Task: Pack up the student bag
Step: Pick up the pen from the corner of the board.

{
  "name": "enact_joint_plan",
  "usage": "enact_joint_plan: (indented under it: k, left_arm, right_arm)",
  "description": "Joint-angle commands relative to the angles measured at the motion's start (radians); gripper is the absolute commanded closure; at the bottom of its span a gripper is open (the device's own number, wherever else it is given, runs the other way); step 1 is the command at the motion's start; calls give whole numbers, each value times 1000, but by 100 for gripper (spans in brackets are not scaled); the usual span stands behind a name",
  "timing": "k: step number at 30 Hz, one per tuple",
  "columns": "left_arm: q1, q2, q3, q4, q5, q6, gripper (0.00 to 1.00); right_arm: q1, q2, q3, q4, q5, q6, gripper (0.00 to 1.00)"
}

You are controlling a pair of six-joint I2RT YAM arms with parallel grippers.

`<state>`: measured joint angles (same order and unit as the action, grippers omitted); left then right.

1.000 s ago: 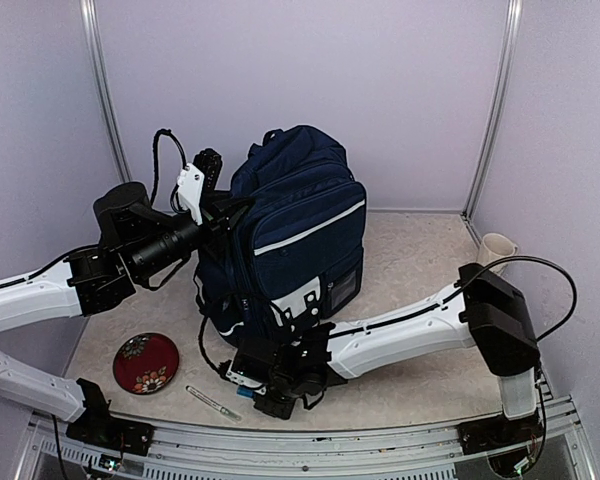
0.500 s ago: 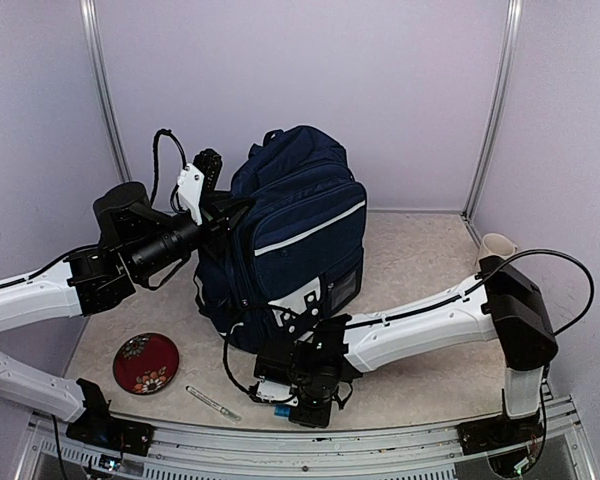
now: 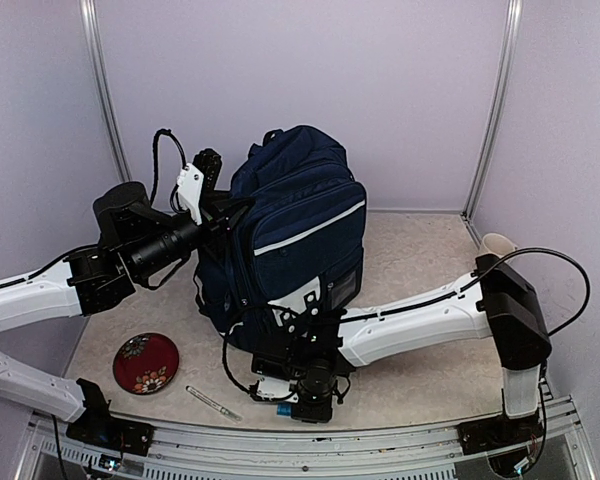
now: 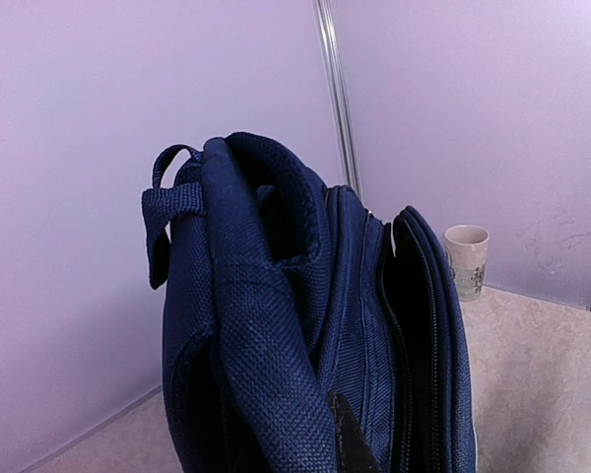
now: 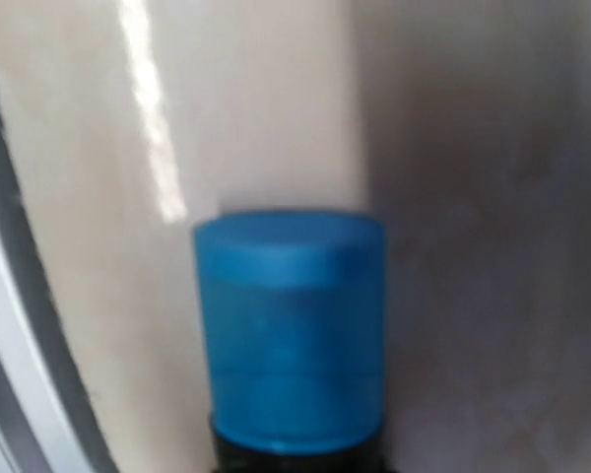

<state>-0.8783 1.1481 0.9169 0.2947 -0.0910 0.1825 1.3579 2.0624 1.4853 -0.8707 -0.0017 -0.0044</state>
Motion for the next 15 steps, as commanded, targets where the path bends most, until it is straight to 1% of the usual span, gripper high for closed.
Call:
enact_joint_plan:
  k: [1,4,6,8,11,13,15]
  left_arm:
    - [13,-14,-2,29,-20,3,100]
    - [13,-16,-2,29,-21,4,100]
    - [13,-17,-4,32,-21,3,100]
    - [14,-17,-5,34,-19,-1,100]
    - [13,-18,-1,33,-12,-6,100]
    - [13,-19,0,31,-7,-7,100]
    - [13,-22,2,31,-5,-9,100]
  right_arm:
    - [-8,-155,-32,27,-4,-58,97]
    - [-8,-315,-57,141,-71,-131,97]
    - [-16,-439,-78,266,-125,-209,98]
    - [-52,-545,-108,423,-202,-260,99]
    - [-159,-650,-133,679,-338,-302,100]
    - [-240,-684,-137,834,-393,-305,100]
    - [-332,-692,-132,971,-474,-273,100]
